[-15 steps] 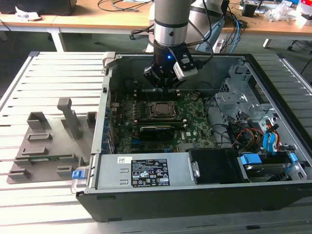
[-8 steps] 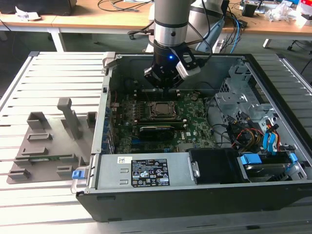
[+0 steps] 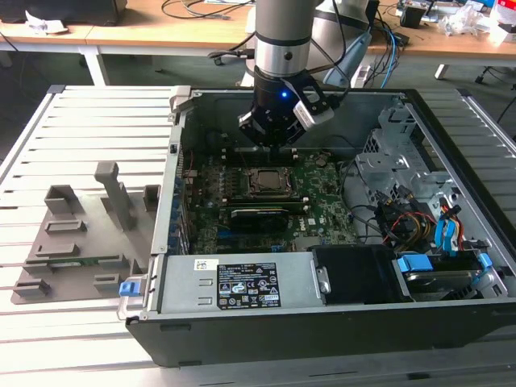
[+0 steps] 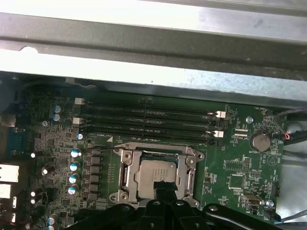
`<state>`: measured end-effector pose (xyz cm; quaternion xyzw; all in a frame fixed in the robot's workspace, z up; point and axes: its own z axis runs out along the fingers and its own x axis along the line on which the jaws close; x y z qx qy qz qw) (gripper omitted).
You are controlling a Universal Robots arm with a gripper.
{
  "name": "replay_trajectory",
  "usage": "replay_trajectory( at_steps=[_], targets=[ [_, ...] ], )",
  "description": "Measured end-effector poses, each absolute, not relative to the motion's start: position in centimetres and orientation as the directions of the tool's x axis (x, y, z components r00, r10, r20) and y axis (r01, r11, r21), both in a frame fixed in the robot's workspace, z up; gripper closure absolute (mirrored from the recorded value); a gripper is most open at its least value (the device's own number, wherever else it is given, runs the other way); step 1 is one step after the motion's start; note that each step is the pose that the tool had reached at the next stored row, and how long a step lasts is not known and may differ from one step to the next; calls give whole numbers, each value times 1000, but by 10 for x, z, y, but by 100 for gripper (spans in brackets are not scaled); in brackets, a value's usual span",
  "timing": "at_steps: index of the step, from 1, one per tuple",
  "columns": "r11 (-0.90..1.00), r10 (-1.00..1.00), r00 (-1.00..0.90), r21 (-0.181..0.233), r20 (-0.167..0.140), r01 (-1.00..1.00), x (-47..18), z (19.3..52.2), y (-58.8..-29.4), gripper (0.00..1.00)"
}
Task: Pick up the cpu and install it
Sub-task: 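Install the first cpu locking lever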
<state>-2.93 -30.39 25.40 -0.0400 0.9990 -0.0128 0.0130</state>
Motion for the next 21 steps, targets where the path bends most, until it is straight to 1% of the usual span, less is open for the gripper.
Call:
replay_trajectory(
  at_steps=[3,11,21],
  targets=[
    [996,-80,-996,-27,-25,-80,-29,256,-304,89],
    [996,-80,-996,-27,-25,-80,-29,273,-304,89],
    [996,-80,-996,-27,-25,-79,-36,273,-304,89]
  ],
)
